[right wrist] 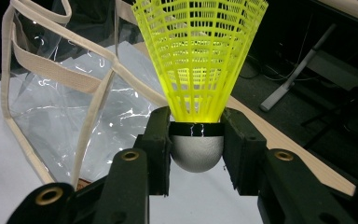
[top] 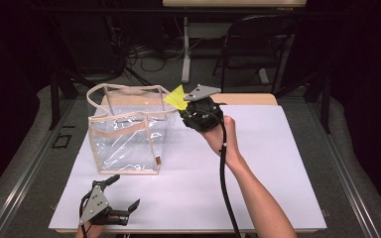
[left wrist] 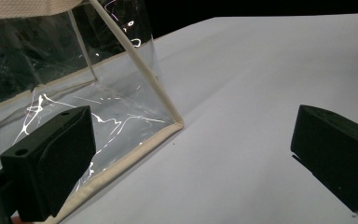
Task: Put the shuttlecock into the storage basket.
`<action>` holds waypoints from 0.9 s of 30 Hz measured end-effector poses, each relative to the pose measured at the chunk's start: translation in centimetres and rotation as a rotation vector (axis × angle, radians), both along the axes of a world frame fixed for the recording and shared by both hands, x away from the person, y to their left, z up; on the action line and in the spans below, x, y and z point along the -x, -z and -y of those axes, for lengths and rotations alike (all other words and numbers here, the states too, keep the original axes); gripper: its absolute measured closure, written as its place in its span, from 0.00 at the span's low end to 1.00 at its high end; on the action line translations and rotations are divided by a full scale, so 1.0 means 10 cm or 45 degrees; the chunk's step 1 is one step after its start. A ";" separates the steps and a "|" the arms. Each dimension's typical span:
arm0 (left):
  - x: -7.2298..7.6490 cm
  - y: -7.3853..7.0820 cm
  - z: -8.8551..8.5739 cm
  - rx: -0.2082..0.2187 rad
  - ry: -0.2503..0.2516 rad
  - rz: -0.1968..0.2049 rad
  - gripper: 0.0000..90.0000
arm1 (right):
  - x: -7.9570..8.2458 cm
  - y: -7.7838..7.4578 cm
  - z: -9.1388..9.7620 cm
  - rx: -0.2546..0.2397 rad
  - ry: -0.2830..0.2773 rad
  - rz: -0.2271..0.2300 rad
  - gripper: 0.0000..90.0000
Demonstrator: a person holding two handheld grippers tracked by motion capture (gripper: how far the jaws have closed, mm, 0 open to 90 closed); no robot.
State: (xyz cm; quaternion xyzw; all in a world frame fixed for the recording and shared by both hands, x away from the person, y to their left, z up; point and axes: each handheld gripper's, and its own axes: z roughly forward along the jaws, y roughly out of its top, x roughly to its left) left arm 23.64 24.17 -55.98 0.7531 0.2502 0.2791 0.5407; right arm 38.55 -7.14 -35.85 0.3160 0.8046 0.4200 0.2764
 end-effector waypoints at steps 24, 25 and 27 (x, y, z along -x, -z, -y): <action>0.00 0.00 0.00 -0.003 0.002 -0.002 0.00 | -0.11 -0.10 -0.15 -0.011 -0.010 0.030 0.72; 0.00 0.00 0.00 -0.002 0.003 -0.002 0.00 | -0.11 -0.10 -0.16 -0.013 -0.009 0.033 0.72; 0.00 0.00 0.00 0.000 0.002 -0.003 0.00 | -0.12 -0.10 -0.17 -0.012 -0.012 0.037 0.72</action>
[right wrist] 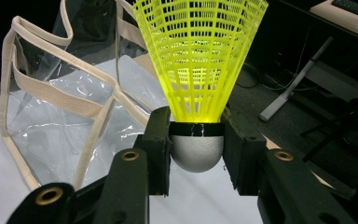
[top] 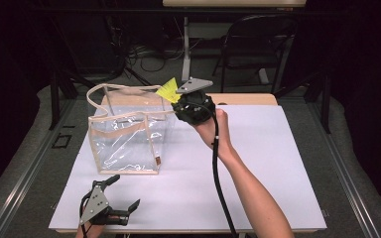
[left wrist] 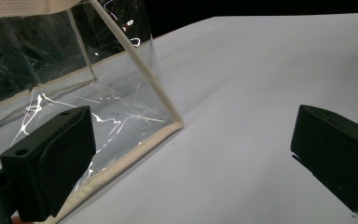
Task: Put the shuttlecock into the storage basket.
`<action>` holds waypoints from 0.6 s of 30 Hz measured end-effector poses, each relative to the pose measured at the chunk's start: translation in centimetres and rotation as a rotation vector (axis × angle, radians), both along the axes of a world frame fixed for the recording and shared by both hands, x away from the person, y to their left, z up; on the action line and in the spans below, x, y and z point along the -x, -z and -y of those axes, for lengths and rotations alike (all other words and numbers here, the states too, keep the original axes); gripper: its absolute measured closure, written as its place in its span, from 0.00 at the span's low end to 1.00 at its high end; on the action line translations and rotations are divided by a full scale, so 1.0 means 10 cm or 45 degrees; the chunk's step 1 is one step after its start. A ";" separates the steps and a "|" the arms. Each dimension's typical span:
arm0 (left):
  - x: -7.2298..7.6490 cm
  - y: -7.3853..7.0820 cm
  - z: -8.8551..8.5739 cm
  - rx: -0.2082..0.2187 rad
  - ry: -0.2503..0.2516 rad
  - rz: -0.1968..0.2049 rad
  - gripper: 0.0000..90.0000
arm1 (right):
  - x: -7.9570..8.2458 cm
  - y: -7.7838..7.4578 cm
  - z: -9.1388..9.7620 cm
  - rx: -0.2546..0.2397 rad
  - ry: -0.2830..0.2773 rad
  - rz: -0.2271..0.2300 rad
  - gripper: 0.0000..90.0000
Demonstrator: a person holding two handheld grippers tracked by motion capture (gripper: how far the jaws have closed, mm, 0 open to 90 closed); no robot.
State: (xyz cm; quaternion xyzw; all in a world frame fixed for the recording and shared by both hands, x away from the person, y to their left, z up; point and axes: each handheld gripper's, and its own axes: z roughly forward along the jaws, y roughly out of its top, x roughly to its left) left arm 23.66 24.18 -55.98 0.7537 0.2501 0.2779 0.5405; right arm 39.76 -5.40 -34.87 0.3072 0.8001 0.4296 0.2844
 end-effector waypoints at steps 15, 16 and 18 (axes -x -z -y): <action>0.00 0.00 0.00 -0.004 0.000 -0.004 0.00 | -0.06 0.00 -0.09 -0.007 0.002 0.024 0.72; 0.00 0.00 0.00 -0.003 0.000 -0.004 0.00 | -0.06 0.00 -0.10 -0.003 0.003 0.022 0.72; 0.00 0.00 0.00 -0.004 -0.001 -0.004 0.00 | -0.07 0.00 -0.11 -0.002 0.003 0.024 0.72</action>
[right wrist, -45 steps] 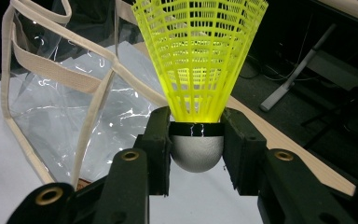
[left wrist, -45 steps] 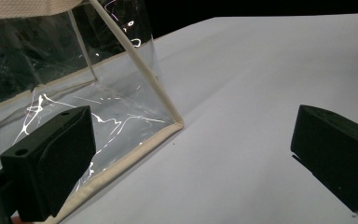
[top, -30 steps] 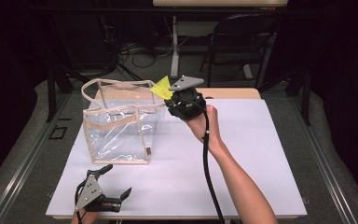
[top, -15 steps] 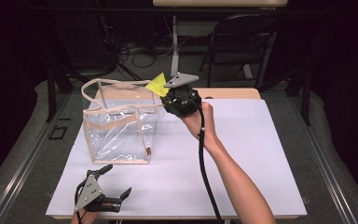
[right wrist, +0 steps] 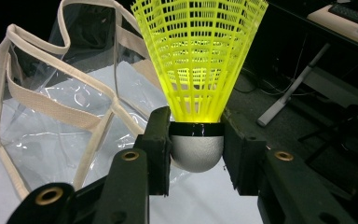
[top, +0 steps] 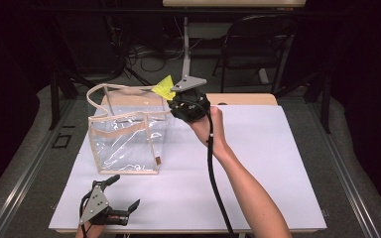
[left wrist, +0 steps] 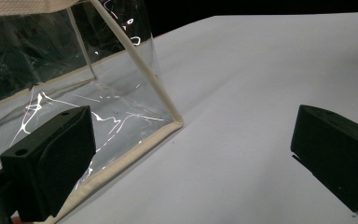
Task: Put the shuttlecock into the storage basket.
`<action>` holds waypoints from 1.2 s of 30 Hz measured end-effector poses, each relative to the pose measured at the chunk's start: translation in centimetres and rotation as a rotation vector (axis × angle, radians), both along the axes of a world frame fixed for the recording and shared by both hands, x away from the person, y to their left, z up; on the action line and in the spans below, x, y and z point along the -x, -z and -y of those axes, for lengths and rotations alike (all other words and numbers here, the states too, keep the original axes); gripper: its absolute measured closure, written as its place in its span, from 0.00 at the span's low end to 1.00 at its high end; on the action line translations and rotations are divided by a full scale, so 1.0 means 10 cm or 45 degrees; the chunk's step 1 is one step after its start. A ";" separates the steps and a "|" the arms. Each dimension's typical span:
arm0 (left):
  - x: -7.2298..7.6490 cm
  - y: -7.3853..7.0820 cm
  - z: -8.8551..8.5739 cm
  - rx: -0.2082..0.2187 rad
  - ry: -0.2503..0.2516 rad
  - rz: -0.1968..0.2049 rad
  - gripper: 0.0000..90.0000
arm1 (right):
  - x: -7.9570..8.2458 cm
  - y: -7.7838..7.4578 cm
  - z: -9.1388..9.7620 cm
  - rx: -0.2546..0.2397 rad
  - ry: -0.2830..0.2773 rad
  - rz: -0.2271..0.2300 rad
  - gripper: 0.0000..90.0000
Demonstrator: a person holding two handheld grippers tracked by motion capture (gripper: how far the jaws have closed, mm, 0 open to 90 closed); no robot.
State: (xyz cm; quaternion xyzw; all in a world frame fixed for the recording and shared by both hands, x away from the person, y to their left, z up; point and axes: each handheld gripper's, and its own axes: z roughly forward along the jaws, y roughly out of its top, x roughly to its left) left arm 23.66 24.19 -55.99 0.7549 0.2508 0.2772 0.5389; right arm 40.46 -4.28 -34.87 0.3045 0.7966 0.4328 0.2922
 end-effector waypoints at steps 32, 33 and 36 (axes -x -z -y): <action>0.00 0.00 0.00 0.001 0.001 -0.004 0.00 | -0.12 0.03 -0.20 0.001 0.013 0.027 0.72; 0.00 0.00 0.00 -0.001 0.000 -0.003 0.00 | -0.12 0.03 -0.20 0.000 0.012 0.026 0.72; 0.00 0.00 0.00 -0.002 0.001 -0.002 0.00 | -0.14 0.03 -0.22 -0.002 0.012 0.025 0.72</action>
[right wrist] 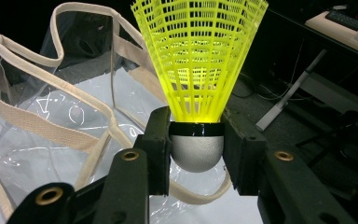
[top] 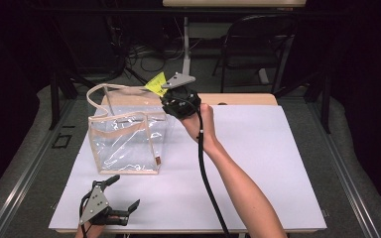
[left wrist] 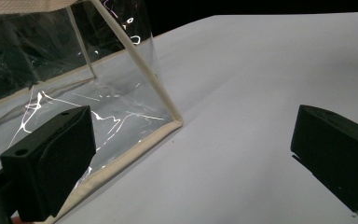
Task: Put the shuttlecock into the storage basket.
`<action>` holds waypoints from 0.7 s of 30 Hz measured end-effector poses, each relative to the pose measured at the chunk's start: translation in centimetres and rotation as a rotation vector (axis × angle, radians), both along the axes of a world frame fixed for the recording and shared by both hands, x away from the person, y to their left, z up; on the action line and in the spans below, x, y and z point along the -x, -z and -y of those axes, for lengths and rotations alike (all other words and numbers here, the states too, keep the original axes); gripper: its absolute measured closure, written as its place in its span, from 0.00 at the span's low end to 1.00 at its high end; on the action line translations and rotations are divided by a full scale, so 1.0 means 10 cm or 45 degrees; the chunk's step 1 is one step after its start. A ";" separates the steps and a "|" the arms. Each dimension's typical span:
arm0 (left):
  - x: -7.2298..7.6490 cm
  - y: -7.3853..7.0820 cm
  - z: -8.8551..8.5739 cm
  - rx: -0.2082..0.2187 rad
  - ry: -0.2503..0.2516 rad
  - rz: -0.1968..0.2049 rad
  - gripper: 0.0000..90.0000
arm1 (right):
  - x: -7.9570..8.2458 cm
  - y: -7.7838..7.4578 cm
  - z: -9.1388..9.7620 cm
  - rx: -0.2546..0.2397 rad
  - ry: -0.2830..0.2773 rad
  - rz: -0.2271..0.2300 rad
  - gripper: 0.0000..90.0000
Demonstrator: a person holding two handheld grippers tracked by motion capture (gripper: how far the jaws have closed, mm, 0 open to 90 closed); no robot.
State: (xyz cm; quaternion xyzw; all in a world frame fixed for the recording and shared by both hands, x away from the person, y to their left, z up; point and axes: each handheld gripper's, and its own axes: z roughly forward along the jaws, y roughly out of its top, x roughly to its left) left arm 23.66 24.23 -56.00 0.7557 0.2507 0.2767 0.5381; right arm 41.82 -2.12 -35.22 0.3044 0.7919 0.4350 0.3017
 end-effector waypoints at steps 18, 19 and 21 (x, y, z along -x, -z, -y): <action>0.00 0.00 0.00 0.000 -0.001 -0.002 0.00 | -0.11 0.03 -0.16 0.057 -0.039 -0.046 0.72; 0.00 0.00 0.00 0.003 -0.002 -0.003 0.00 | -0.12 0.03 -0.16 0.062 -0.042 -0.055 0.71; 0.00 0.00 0.00 0.005 -0.003 -0.003 0.00 | -0.13 0.04 -0.17 0.066 -0.040 -0.066 0.72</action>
